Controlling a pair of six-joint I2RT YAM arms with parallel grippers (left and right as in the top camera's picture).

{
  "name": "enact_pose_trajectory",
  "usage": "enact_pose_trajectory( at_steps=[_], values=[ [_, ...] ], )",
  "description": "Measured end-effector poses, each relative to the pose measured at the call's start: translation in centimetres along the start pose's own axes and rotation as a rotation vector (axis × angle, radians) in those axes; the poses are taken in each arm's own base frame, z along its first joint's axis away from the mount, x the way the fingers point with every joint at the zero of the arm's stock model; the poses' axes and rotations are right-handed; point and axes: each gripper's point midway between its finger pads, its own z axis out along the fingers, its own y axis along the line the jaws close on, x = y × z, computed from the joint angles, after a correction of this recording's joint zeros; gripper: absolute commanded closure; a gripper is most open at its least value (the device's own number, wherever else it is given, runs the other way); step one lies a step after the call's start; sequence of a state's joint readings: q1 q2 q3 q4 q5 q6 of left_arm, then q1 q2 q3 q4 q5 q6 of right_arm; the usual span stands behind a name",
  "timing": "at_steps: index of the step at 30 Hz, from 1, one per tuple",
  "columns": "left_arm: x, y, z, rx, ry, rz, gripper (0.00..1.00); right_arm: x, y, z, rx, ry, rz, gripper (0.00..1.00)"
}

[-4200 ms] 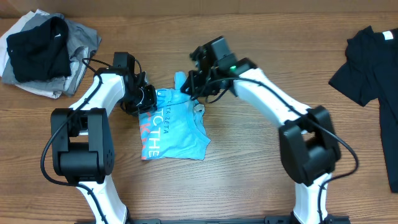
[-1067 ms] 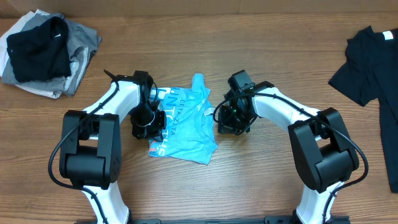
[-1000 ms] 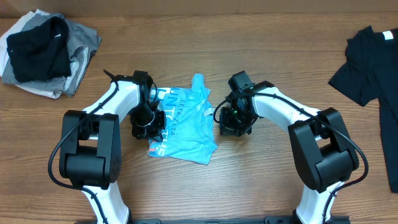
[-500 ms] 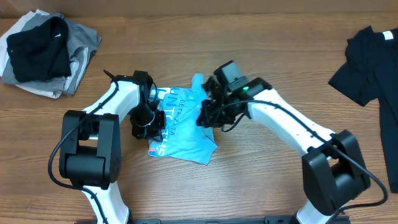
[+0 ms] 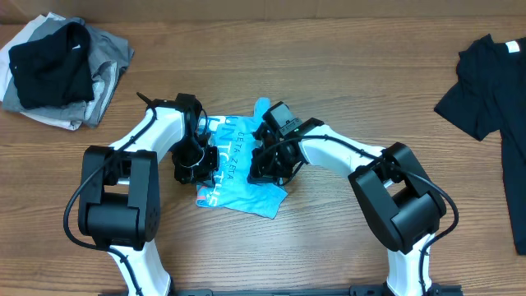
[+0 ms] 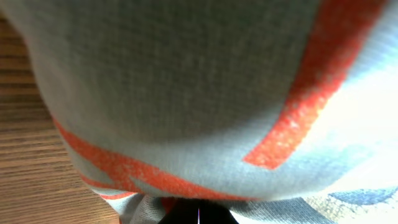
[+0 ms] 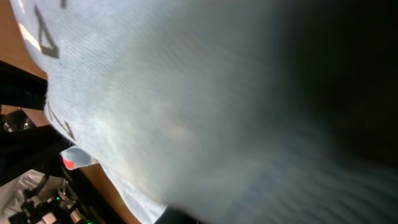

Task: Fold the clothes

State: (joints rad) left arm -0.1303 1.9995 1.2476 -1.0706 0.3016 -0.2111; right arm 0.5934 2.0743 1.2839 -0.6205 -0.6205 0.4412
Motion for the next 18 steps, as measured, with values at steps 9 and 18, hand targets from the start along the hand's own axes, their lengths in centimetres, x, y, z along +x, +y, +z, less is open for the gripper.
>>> enact_pose_trajectory(
  at_steps=[9,18],
  values=[
    [0.3,0.6,-0.1,-0.023,0.010,-0.063,0.96,0.3,-1.4,-1.2,0.010,0.032,0.084,0.96],
    [1.1,6.1,-0.8,-0.107,0.052,-0.261,0.96,0.3,-1.8,-1.6,0.018,0.033,0.109,0.96]
  ],
)
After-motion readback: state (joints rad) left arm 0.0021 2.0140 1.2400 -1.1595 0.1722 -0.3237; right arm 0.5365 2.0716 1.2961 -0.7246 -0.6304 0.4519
